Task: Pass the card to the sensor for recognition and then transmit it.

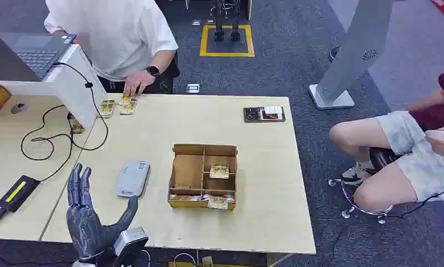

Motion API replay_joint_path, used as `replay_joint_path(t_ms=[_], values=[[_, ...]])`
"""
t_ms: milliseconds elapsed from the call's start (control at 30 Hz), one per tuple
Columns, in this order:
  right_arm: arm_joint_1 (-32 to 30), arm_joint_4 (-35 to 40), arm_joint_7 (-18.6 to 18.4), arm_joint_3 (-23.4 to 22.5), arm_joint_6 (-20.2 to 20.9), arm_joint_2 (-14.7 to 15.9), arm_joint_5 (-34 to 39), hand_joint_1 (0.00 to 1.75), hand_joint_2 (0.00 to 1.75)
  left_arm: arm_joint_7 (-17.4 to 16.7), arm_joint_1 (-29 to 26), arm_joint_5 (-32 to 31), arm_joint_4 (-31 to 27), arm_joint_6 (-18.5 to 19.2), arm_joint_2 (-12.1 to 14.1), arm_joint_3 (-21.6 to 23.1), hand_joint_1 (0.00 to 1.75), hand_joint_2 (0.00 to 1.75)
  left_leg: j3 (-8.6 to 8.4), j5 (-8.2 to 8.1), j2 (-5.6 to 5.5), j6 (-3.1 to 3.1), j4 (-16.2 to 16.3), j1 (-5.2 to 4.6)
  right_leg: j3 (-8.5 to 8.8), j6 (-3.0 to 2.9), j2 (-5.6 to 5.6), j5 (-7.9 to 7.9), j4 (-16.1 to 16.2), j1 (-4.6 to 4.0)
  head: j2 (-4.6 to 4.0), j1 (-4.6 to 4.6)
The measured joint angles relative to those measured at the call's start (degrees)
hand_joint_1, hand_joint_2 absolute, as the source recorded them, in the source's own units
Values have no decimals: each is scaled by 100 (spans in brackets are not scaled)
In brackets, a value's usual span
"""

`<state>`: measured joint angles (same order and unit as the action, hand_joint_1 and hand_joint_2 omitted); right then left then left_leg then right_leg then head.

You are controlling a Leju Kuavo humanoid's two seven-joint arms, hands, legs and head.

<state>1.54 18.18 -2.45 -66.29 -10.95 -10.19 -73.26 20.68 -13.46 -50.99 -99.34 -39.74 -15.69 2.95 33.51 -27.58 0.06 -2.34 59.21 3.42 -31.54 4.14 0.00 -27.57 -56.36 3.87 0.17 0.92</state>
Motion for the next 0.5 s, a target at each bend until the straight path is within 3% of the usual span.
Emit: replay_joint_path(t_ms=[500], values=[[18,-44,-120,-144,192,0,155,0,175,2,39,57,7,0,4,7,0,175,0,0,0,0,0,0,0,0,0,0,0,0,0,2]])
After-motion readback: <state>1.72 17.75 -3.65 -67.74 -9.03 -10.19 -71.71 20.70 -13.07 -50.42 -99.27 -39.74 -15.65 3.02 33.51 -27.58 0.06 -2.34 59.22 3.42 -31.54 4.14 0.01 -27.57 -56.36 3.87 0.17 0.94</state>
